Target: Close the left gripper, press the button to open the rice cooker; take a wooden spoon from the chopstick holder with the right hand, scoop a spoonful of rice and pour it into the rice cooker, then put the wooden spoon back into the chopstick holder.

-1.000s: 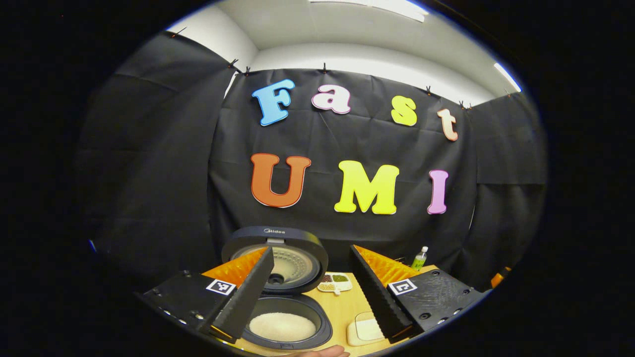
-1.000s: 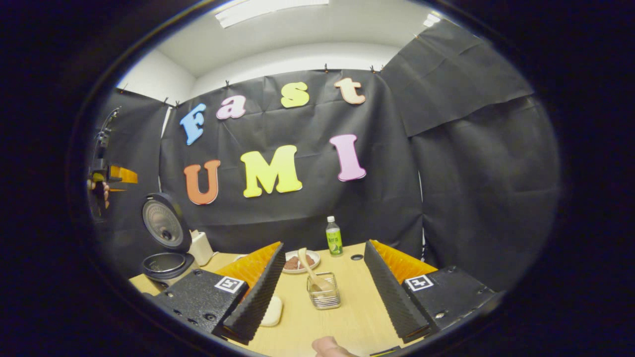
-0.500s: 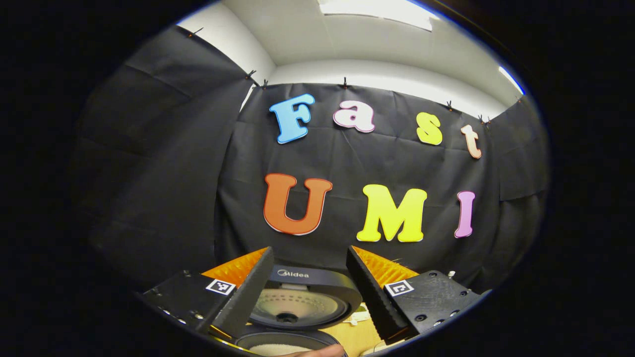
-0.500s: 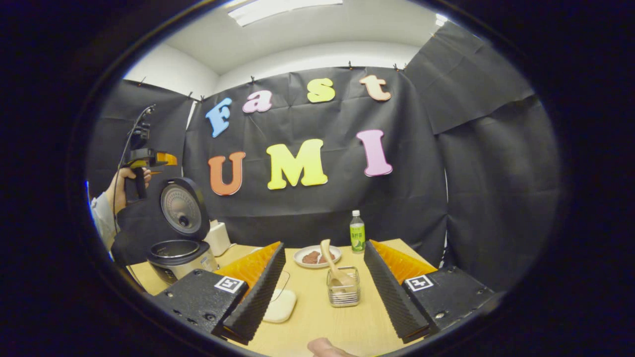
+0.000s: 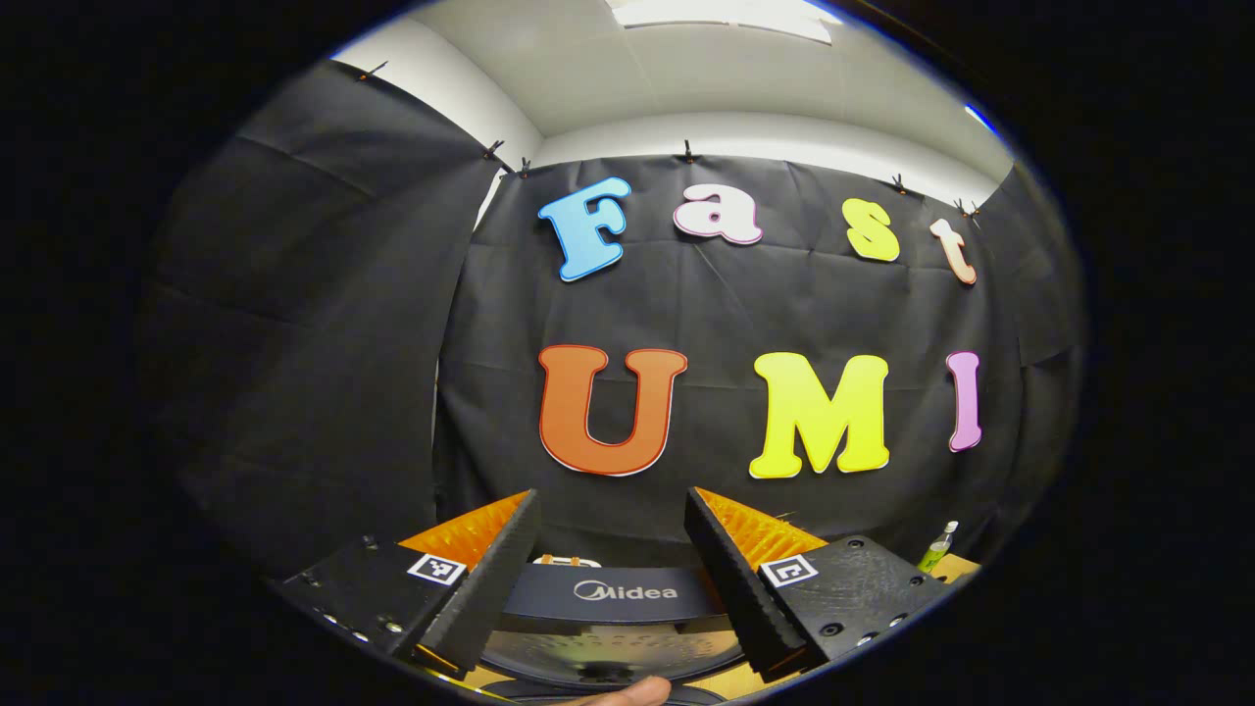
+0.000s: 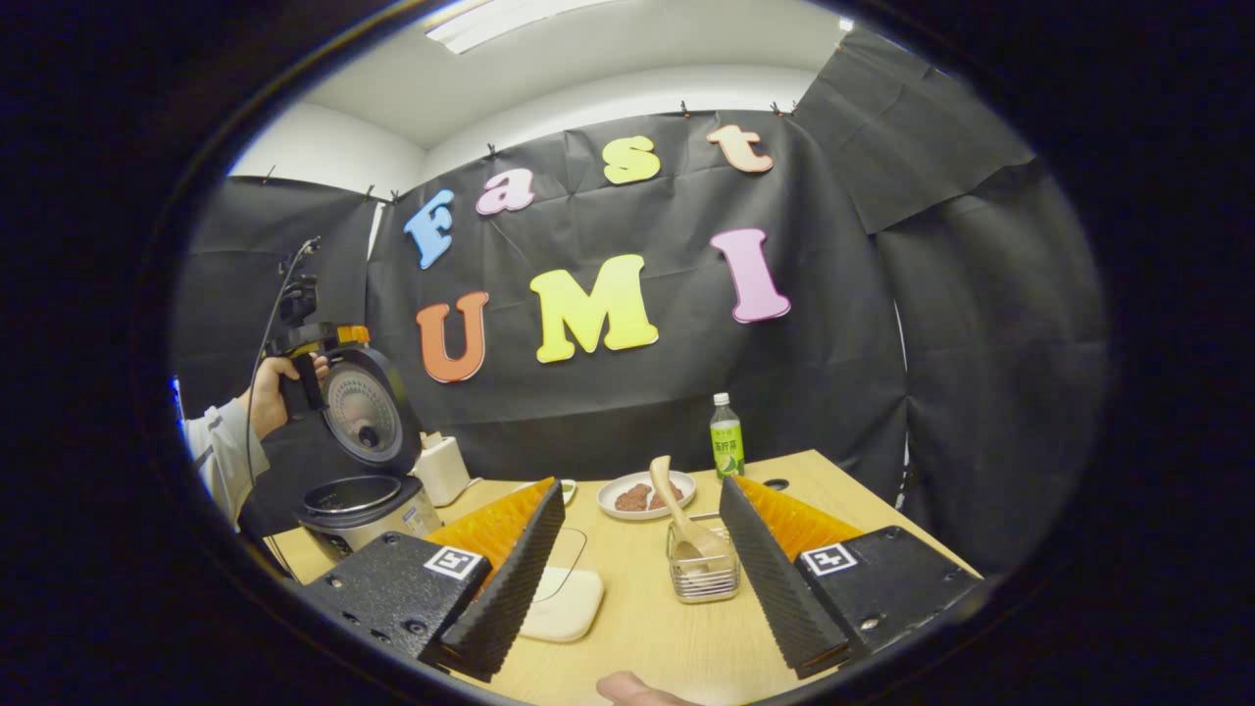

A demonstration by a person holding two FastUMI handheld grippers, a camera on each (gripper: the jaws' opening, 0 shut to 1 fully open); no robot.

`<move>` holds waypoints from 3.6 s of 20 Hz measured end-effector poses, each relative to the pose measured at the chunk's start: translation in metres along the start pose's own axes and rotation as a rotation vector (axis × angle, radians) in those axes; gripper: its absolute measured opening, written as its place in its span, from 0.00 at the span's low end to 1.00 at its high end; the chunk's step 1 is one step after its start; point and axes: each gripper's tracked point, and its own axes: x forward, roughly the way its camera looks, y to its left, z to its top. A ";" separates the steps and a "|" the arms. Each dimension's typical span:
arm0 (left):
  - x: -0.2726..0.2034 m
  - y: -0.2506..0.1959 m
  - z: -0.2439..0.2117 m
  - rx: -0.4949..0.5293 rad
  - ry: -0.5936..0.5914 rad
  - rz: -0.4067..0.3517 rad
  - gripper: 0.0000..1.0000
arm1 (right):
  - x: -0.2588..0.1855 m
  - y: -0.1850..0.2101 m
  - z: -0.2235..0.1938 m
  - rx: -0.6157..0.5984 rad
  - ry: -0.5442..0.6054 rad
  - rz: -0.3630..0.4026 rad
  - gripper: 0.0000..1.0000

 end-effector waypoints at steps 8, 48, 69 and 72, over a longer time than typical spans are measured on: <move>-0.023 0.002 -0.016 0.031 0.167 0.024 0.99 | -0.038 0.009 0.018 -0.041 -0.027 -0.019 1.00; -0.236 -0.018 -0.188 0.086 0.506 -0.072 0.98 | -0.118 0.103 0.044 -0.151 -0.019 0.144 1.00; -0.233 -0.015 -0.190 0.099 0.250 -0.043 0.99 | -0.112 0.099 0.037 -0.159 0.014 0.115 0.93; -0.241 -0.017 -0.186 0.097 0.306 -0.028 0.98 | -0.111 0.095 0.041 -0.128 0.021 0.106 1.00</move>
